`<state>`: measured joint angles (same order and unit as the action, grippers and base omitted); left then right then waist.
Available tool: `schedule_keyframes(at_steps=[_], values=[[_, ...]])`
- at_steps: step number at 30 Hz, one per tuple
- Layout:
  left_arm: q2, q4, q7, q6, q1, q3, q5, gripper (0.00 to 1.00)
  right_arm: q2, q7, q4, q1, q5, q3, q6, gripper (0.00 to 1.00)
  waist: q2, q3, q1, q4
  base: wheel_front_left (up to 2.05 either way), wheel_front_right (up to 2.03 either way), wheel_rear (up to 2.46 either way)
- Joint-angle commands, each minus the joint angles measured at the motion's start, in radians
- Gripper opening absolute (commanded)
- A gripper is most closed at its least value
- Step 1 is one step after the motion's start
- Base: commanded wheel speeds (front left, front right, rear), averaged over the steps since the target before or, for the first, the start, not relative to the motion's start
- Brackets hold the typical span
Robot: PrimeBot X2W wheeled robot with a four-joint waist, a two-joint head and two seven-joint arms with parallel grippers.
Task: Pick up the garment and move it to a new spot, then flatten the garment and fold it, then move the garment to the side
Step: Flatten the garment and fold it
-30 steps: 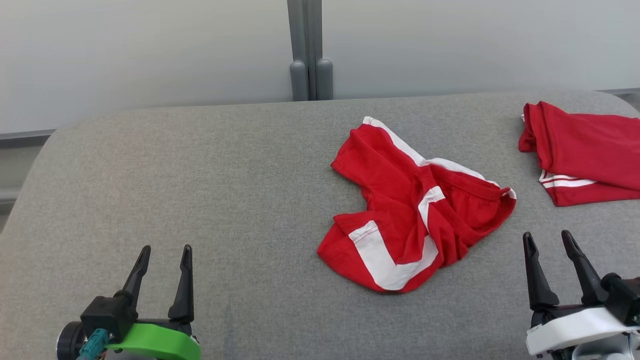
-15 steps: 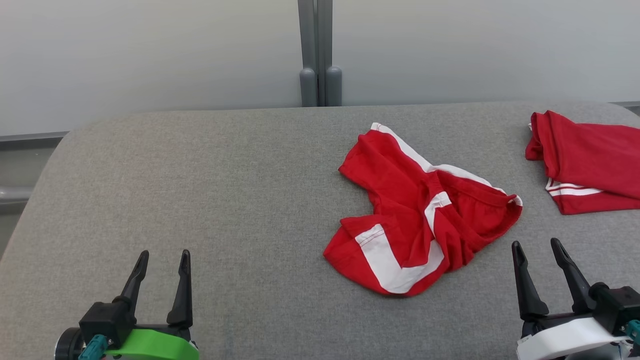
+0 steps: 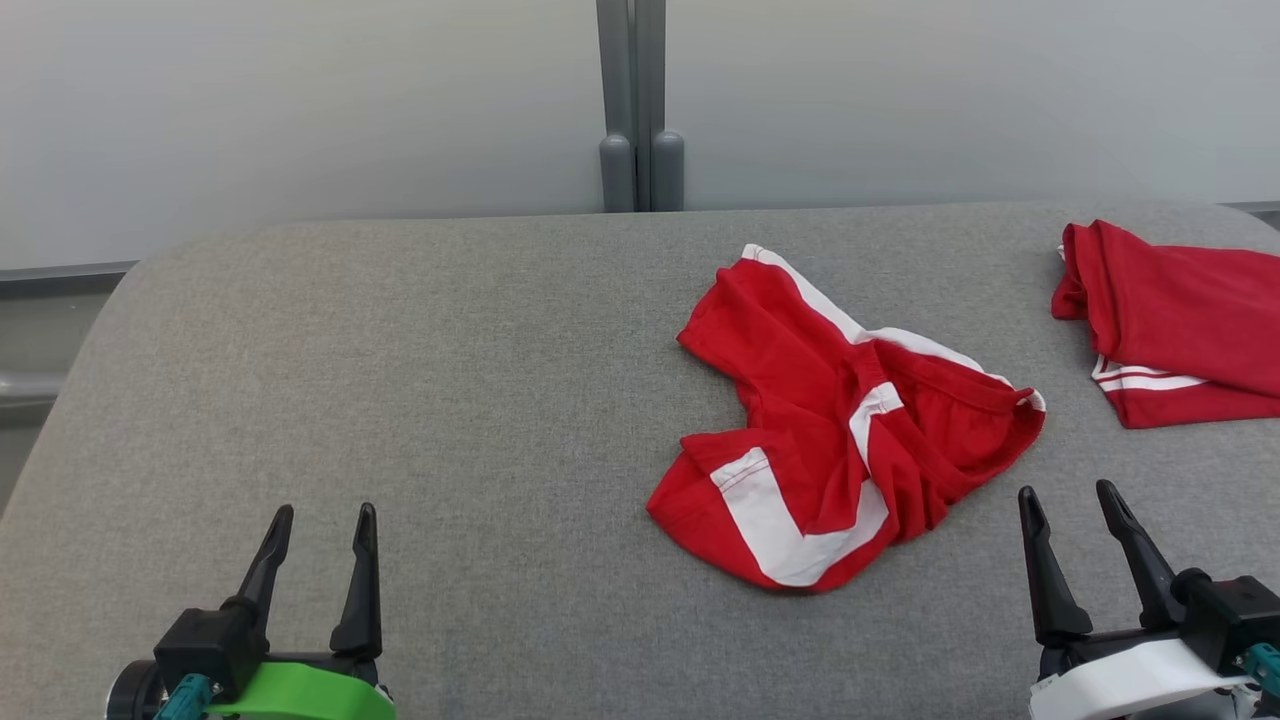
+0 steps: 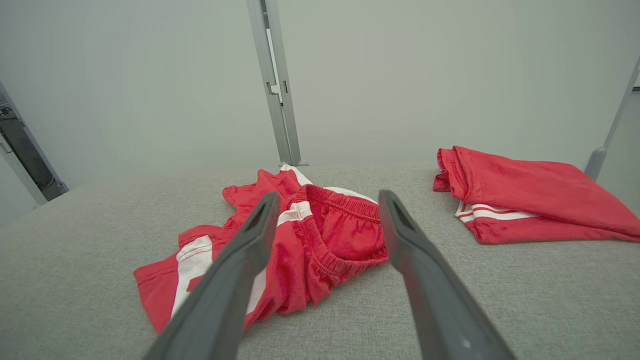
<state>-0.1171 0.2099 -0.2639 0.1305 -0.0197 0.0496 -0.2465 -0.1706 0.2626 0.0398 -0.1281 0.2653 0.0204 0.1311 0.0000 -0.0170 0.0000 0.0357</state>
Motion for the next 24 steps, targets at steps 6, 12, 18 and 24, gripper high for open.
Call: schedule_keyframes(at_steps=[6,12,18,24], values=[[-0.002,-0.002,0.0,0.001,-0.009,-0.001,0.003,1.0,0.001,0.003,0.008,-0.008,-0.005,0.002,-0.001,1.0,0.0,0.002,0.0,0.001,0.0,0.0,0.0],[-0.005,0.002,0.0,0.001,-0.002,0.005,0.0,1.0,0.001,0.003,0.016,-0.002,-0.003,0.002,-0.001,1.0,0.0,0.005,0.0,0.003,0.0,0.0,0.0],[-0.017,0.008,0.0,0.001,0.047,0.067,0.003,1.0,-0.02,0.003,0.06,0.038,-0.007,0.01,-0.001,1.0,0.0,0.018,0.0,0.0,0.0,0.0,0.0],[-0.051,0.029,0.0,0.001,0.162,0.206,-0.011,1.0,-0.062,-0.012,0.145,0.164,-0.006,0.056,-0.001,1.0,0.0,0.068,0.0,-0.011,0.0,0.0,0.0]])
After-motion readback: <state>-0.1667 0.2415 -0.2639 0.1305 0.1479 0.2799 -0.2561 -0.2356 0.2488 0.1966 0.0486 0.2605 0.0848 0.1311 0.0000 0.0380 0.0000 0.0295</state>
